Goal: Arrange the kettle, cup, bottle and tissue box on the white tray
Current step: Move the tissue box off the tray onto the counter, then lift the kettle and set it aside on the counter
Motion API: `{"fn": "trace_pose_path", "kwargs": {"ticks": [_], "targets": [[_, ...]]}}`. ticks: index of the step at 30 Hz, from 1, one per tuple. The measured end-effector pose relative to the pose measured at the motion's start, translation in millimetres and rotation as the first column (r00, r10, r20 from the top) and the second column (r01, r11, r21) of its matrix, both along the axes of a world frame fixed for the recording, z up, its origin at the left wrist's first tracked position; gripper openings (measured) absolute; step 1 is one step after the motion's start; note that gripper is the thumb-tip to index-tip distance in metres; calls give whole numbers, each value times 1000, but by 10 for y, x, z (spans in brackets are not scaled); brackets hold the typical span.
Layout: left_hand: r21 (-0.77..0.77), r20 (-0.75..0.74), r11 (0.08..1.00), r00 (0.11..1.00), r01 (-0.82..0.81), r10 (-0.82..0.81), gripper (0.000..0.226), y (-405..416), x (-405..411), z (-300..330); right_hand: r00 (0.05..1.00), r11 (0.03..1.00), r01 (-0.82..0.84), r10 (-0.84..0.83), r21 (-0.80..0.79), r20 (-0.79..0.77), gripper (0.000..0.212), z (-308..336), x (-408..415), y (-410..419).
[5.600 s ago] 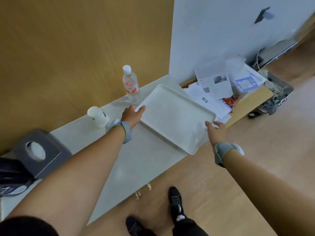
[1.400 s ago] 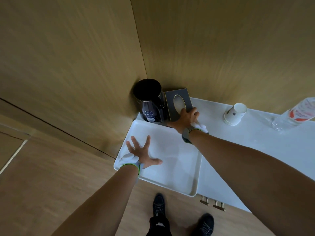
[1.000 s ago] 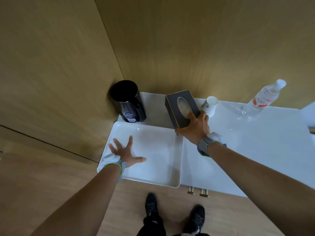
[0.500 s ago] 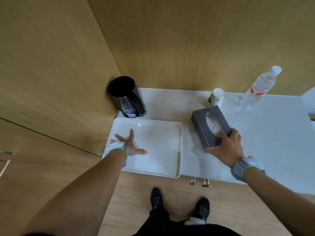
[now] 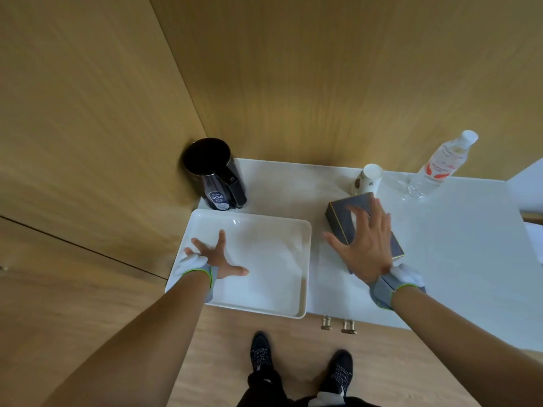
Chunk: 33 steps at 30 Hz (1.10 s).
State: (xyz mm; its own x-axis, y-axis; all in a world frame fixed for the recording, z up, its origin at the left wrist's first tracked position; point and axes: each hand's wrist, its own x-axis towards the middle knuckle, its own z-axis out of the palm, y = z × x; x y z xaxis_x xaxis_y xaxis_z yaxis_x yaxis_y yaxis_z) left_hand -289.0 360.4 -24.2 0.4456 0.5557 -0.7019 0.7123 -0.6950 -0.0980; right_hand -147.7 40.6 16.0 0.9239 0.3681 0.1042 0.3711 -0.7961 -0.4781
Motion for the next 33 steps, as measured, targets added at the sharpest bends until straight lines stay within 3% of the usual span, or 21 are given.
{"fn": "trace_pose_path", "kwargs": {"ticks": [4, 8, 13, 21, 33], "targets": [[-35, 1, 999, 1000, -12, 12, 146, -25, 11, 7, 922, 955, -34, 144, 295, -359, 57, 201, 22, 986], [-54, 26, 997, 998, -57, 59, 148, -1, 2, -54, 841, 895, -23, 259, 446, -476, 53, 258, -5, 1936], [-73, 60, 993, 993, -98, 102, 151, 15, 2, -171, 797, 899, 13, 255, 438, -548, 52, 250, 116, 2531], [-49, 56, 996, 995, -80, 83, 152, 13, 36, -240, 691, 842, 152, 284, 518, -665, 49, 122, 244, 2757], [-58, 71, 995, 994, -76, 80, 157, 10, 50, -243, 762, 775, 244, 218, 583, -609, 47, 280, 310, 2338]]}}
